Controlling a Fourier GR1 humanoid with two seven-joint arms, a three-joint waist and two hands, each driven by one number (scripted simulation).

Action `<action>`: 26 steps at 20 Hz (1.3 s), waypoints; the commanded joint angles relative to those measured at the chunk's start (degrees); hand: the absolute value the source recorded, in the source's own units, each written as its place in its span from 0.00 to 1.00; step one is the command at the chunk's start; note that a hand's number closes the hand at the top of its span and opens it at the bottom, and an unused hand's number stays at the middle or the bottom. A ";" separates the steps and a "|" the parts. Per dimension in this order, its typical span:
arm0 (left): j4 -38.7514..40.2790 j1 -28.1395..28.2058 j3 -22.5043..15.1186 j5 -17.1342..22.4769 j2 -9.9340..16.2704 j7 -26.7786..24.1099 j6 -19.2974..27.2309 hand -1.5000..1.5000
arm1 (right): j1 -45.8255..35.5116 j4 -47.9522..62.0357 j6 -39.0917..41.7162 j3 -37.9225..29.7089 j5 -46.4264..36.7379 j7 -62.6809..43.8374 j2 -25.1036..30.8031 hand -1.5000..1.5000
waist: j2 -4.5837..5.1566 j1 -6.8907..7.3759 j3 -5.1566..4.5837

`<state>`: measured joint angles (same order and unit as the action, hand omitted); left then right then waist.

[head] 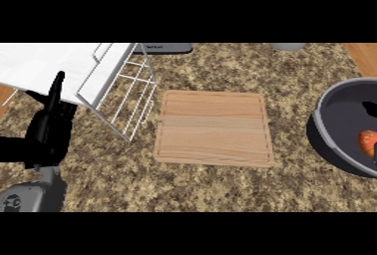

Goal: Pick the squash from the cutting board and place it in the pot

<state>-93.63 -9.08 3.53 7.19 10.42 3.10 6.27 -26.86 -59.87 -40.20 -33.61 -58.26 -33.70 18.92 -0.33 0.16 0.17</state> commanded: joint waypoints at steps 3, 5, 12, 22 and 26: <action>0.59 -3.88 2.40 0.65 2.05 2.68 -0.02 0.50 | 3.00 -10.09 -8.42 -2.66 7.25 1.62 -3.59 0.00 | 0.10 -1.01 -0.16; 2.97 -4.42 2.55 -0.15 1.18 -0.26 0.49 0.50 | 6.30 -16.38 -8.00 -2.31 9.96 2.72 -4.90 0.00 | 0.08 -1.56 -0.20; 0.97 -3.34 2.97 0.64 1.67 1.39 -0.75 0.50 | 19.76 -31.22 -11.21 -3.57 18.24 8.57 -8.97 0.00 | 0.13 -1.11 -0.19; 1.14 -4.10 3.74 0.38 1.66 1.27 -1.00 0.50 | 40.32 -43.57 -7.91 -9.70 40.87 24.51 -12.16 0.00 | 0.17 -1.33 -0.13; 5.08 -4.59 1.75 -2.40 -1.01 -1.26 0.52 0.50 | 43.72 -45.62 -4.90 -13.00 46.46 27.47 -12.84 0.00 | 0.27 -1.06 -0.15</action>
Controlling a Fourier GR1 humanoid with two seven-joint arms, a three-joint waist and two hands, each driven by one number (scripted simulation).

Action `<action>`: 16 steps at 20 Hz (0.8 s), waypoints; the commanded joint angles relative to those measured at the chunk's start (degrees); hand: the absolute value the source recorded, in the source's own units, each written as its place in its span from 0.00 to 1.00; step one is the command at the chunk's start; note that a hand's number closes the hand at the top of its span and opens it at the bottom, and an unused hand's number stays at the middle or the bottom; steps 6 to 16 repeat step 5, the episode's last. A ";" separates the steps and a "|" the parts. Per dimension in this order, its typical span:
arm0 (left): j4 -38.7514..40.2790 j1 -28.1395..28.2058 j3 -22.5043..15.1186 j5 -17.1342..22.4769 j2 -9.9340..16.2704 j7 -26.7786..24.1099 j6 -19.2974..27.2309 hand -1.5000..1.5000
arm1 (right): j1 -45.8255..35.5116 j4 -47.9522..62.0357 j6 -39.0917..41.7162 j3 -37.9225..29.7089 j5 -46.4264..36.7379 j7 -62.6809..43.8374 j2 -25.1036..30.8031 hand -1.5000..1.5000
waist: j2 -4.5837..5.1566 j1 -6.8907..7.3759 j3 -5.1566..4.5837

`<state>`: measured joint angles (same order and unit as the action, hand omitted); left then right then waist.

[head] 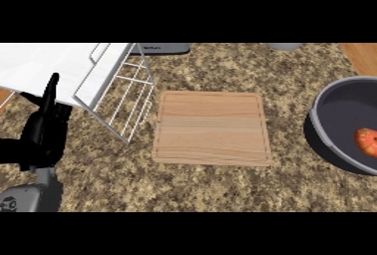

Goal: Pick the squash from the cutting board and place it in the pot

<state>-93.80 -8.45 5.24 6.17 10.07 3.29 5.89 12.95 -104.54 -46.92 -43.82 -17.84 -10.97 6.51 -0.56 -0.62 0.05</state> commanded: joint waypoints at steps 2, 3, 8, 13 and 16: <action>1.84 -5.60 2.34 1.07 2.09 1.69 -0.95 0.50 | 7.31 -1.61 3.34 -4.08 10.40 9.92 -3.33 0.00 | 0.42 -0.43 -0.01; 1.00 -4.33 2.06 1.75 0.88 1.76 -0.75 0.50 | 9.47 -4.95 6.19 -5.20 10.58 6.44 -2.14 0.00 | 0.44 -0.27 -0.05; 7.56 -8.72 2.27 0.31 0.88 -0.87 -0.63 0.50 | 8.74 -2.85 2.65 -2.40 10.99 11.00 -6.30 0.00 | 0.56 -0.41 -0.04; 7.56 -8.72 2.27 0.31 0.88 -0.87 -0.63 0.50 | 8.74 -2.85 2.65 -2.40 10.99 11.00 -6.30 0.00 | 0.56 -0.41 -0.04; 7.56 -8.72 2.27 0.31 0.88 -0.87 -0.63 0.50 | 8.74 -2.85 2.65 -2.40 10.99 11.00 -6.30 0.00 | 0.56 -0.41 -0.04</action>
